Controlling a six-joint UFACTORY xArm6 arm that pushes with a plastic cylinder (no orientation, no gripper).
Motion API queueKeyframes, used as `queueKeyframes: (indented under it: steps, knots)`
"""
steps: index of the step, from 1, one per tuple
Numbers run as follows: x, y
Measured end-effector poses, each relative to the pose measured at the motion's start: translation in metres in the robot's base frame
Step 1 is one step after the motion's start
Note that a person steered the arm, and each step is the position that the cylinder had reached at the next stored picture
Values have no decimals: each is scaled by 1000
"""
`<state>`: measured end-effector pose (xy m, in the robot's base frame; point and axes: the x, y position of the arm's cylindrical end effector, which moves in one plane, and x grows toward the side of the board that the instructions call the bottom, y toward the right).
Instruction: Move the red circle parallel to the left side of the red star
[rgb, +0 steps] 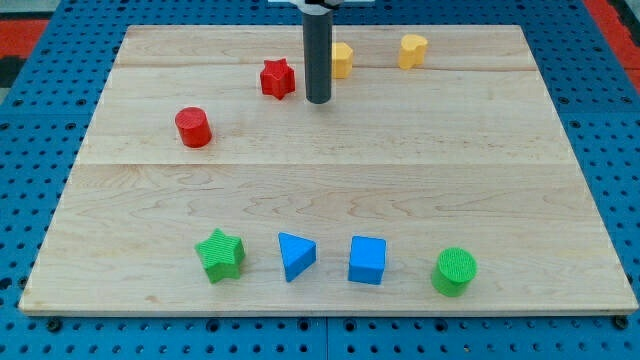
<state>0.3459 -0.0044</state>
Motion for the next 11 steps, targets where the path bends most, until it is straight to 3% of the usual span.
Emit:
queueKeyframes:
  steps: [1, 2, 5, 7, 8, 9, 10, 11]
  knots:
    - [86, -4]
    - [108, -66]
    - [69, -181]
    - [55, -168]
    - [92, -161]
    - [54, -136]
    - [25, -164]
    - [31, -163]
